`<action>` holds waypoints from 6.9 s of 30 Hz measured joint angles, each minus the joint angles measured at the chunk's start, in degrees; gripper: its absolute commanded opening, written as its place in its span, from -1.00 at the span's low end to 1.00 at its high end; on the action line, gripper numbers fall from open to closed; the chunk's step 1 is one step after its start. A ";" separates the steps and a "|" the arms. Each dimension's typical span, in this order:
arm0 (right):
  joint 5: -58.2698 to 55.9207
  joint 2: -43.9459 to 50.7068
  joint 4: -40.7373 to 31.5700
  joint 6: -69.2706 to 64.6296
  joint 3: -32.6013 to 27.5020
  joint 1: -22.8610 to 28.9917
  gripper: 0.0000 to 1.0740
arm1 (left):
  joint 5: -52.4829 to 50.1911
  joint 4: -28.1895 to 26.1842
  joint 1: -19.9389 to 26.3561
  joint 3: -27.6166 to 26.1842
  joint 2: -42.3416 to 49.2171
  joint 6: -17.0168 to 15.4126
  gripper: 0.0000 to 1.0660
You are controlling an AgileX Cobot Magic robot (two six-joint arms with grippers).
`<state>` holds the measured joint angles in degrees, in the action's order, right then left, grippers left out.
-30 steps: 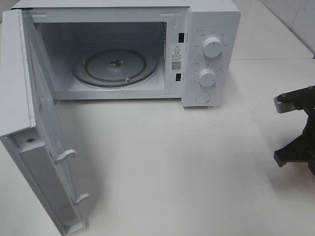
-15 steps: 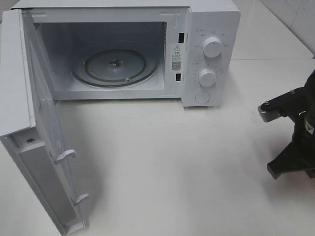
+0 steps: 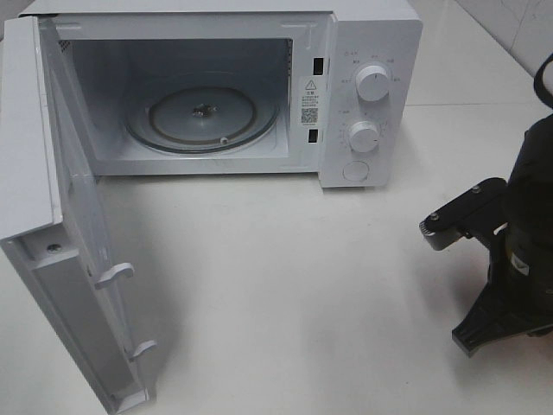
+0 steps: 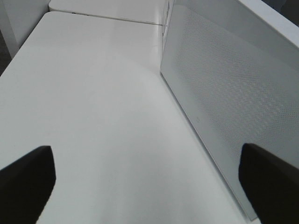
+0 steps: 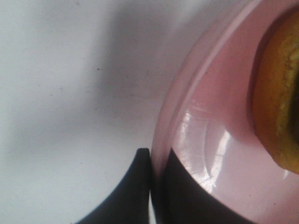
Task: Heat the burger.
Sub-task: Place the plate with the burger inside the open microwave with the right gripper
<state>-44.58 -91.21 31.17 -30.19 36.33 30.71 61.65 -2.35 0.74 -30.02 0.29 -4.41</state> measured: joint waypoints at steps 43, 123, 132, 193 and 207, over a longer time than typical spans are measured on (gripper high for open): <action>2.64 0.00 7.28 9.63 0.00 31.00 -1.00 | 0.00 0.00 0.00 0.00 0.00 0.00 0.87; 25.55 -2.01 -27.33 109.43 13.01 9.85 -1.00 | 0.00 0.00 0.00 0.00 0.00 0.00 0.87; 25.38 -6.88 -24.75 104.28 19.02 9.85 -1.00 | 0.00 0.00 0.00 0.00 0.00 0.00 0.87; 11.40 -36.33 -17.93 86.29 62.91 10.31 -1.00 | 0.00 0.00 0.00 0.00 0.00 0.00 0.87; 10.54 -42.11 -16.73 85.26 72.14 10.26 -1.00 | 0.00 0.00 0.00 0.00 0.00 0.00 0.87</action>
<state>-34.03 -133.33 14.44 55.06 108.46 40.97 61.65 -2.35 0.74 -30.02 0.29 -4.41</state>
